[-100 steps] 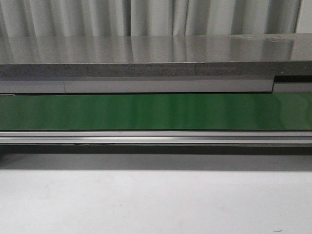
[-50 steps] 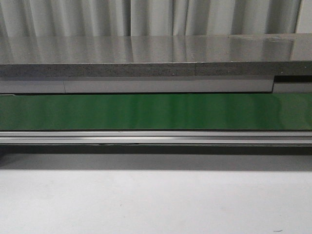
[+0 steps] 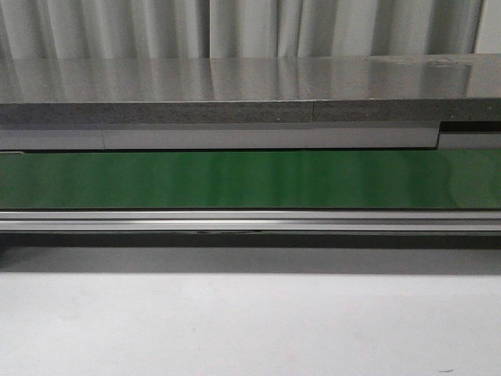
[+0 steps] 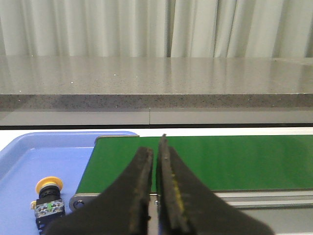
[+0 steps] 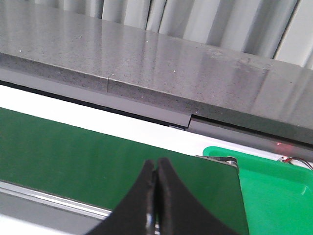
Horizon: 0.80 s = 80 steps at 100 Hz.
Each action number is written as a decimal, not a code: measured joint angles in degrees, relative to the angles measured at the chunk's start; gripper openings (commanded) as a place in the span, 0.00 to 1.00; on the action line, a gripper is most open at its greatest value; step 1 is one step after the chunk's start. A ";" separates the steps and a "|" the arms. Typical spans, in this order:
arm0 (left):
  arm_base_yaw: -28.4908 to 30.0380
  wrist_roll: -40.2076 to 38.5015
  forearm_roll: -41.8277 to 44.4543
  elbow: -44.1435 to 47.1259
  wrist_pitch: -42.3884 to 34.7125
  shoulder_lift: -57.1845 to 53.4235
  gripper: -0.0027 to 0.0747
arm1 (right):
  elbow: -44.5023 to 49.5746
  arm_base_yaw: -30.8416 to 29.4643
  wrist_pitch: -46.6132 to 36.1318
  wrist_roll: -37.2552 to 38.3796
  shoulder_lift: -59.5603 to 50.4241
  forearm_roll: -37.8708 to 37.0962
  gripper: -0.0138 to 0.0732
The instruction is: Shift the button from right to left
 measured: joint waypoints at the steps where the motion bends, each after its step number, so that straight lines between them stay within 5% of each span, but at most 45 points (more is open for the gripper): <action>1: 0.00 0.00 0.00 0.00 0.00 0.00 0.04 | 0.00 0.00 0.00 0.00 0.00 0.00 0.08; 19: 0.00 0.00 0.00 0.00 0.00 0.00 0.04 | 0.00 0.00 -0.13 2.38 0.00 -1.36 0.08; 55: 0.00 0.00 0.00 0.00 0.00 0.00 0.04 | 2.38 2.20 -4.54 26.92 -0.09 -22.91 0.08; 80: 0.00 0.00 0.00 0.00 0.00 0.00 0.04 | 9.94 4.79 -10.55 29.49 -5.98 -25.16 0.08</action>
